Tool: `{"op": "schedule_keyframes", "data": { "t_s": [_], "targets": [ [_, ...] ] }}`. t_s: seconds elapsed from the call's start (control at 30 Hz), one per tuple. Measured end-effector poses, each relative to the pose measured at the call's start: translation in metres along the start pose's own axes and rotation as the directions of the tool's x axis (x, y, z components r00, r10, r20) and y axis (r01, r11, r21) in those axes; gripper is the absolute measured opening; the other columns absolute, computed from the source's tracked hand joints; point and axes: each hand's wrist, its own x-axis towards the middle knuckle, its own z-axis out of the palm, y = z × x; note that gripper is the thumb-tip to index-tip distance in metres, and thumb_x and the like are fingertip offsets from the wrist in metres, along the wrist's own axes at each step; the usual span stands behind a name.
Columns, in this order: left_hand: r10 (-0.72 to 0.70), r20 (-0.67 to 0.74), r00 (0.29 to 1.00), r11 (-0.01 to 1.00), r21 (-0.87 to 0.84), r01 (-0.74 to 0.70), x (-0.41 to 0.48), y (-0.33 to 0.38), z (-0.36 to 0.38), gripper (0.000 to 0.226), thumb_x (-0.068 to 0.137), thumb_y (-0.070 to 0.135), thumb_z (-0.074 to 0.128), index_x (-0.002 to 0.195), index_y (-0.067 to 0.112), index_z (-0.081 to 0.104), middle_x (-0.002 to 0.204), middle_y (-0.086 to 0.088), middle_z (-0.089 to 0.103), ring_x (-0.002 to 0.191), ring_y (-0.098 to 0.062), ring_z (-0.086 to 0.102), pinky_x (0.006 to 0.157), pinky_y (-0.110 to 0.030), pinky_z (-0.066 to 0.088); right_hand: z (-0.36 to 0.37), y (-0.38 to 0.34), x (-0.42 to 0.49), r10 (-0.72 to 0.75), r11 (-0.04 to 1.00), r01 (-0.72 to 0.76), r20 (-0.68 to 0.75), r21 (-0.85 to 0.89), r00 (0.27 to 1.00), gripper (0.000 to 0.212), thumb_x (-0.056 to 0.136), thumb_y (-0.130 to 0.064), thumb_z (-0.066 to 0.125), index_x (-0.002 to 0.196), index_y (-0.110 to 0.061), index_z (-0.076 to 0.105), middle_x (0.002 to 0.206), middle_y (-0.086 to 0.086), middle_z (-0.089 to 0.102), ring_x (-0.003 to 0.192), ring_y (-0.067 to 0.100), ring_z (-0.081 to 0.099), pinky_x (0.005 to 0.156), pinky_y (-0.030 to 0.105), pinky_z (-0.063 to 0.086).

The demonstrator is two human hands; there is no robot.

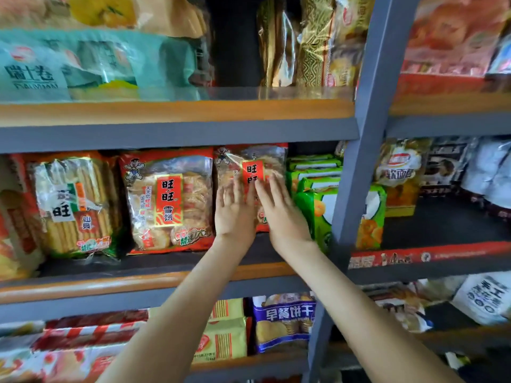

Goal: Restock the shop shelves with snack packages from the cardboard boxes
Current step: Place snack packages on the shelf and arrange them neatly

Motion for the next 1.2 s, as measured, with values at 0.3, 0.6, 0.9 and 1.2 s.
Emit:
{"op": "schedule_keyframes", "data": {
  "t_s": [0.3,0.6,0.9,1.2],
  "targets": [
    [-0.108,-0.045,0.993,0.987,-0.125,0.101,-0.053,0.029,-0.021,0.074,0.095,0.031,0.045,0.153,0.014,0.003,0.16,-0.015,0.001,0.148,-0.03,0.001,0.12,-0.045,0.003,-0.012,0.009,-0.041,-0.182,0.969,0.188,-0.051,0.161,0.982,0.09,0.082,0.005,0.063,0.153,-0.014,0.01,0.161,0.007,0.004,0.147,0.025,0.013,0.112,0.036,0.03],
    [-0.353,-0.107,0.929,0.777,-0.587,0.227,-0.106,0.063,-0.031,0.037,0.092,0.011,0.045,0.127,0.003,0.051,0.117,-0.013,0.058,0.104,-0.032,0.057,0.072,-0.03,0.037,-0.025,0.021,-0.087,-0.327,0.798,0.333,-0.103,0.502,0.939,0.077,0.081,0.008,0.056,0.148,-0.017,0.029,0.146,0.003,0.039,0.135,0.017,0.033,0.107,0.027,0.032],
    [0.022,-0.476,0.879,0.781,-0.541,-0.313,-0.104,0.156,-0.033,0.032,0.084,0.022,0.04,0.096,0.009,0.066,0.073,-0.003,0.062,0.058,-0.024,0.06,0.044,-0.024,0.042,-0.041,0.129,-0.137,-0.072,0.821,0.26,-0.36,0.508,0.93,0.044,0.083,0.003,0.055,0.124,-0.009,0.056,0.119,0.003,0.06,0.111,0.014,0.056,0.093,0.027,0.047],
    [0.168,-0.189,0.967,0.858,-0.456,-0.238,-0.059,0.237,-0.023,0.072,0.09,0.01,0.049,0.15,-0.002,0.01,0.157,-0.022,0.008,0.146,-0.039,0.006,0.118,-0.044,0.01,-0.05,0.199,-0.134,0.292,0.878,-0.173,-0.214,0.446,0.932,0.05,0.092,-0.006,0.056,0.139,-0.014,0.042,0.13,0.006,0.05,0.122,0.017,0.047,0.101,0.037,0.044]
  ]
}}
